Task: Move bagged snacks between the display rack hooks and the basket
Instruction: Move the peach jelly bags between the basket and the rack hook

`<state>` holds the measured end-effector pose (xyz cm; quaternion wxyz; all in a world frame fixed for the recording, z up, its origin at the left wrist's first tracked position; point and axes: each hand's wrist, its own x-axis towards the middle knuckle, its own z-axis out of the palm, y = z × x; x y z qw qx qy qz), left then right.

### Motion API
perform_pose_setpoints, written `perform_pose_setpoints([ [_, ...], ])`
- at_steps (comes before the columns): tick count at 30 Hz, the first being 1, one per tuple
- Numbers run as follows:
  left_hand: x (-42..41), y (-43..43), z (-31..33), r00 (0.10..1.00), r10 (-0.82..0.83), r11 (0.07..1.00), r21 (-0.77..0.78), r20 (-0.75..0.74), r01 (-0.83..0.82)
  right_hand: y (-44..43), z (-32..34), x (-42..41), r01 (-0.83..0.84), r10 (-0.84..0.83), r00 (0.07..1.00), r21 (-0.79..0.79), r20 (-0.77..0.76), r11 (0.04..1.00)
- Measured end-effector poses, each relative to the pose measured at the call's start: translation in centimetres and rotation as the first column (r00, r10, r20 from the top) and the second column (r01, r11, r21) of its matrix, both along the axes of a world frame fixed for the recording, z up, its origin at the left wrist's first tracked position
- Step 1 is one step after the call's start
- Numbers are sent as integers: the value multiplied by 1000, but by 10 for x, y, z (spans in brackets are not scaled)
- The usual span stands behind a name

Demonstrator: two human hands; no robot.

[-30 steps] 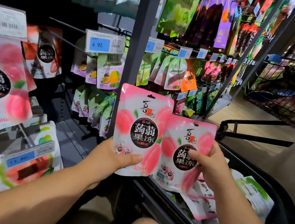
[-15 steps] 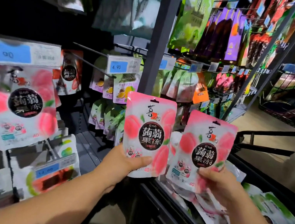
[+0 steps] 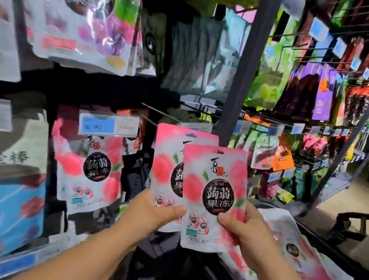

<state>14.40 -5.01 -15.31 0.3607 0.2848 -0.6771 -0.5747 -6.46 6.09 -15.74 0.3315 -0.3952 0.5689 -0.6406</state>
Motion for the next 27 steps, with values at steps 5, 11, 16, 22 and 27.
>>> perform_pose_setpoints([
  [5,68,-13,-3,997,66,998,-21,46,-65,-34,-8,42,-97,97,994,2,46,995],
  [11,144,-19,-26,962,257,966,-20,86,-257,-71,-18,84,-209,209,978,86,8,974],
  [16,182,-16,-39,962,264,963,26,74,-267,-92,-22,112,-274,277,961,98,-18,957],
  [22,203,-18,-45,926,366,930,0,88,-368,-110,-20,132,-314,317,948,76,-29,946],
  [27,212,-18,-45,927,373,926,47,25,-374,-119,-18,138,-310,311,950,43,-27,950],
])
